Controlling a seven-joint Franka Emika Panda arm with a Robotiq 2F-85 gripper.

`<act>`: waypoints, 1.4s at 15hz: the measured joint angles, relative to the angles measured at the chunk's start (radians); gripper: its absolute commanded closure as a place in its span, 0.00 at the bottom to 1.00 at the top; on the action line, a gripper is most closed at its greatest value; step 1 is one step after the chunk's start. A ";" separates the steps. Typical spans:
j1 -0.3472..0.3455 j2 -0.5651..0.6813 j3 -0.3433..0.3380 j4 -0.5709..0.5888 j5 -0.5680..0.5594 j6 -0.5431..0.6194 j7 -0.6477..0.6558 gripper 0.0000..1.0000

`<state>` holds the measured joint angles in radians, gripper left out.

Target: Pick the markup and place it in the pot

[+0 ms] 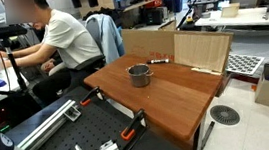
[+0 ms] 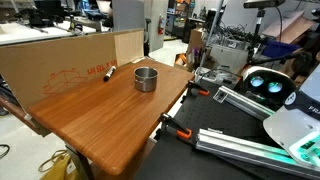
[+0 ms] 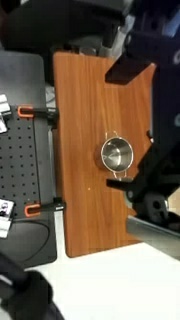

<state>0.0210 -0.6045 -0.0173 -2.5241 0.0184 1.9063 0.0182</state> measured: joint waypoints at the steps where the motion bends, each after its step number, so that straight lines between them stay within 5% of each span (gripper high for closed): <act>1: 0.000 0.000 0.000 0.001 0.000 0.000 0.000 0.00; 21: 0.000 0.000 -0.003 0.000 0.017 0.003 0.000 0.00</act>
<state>0.0210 -0.6045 -0.0198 -2.5242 0.0355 1.9092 0.0184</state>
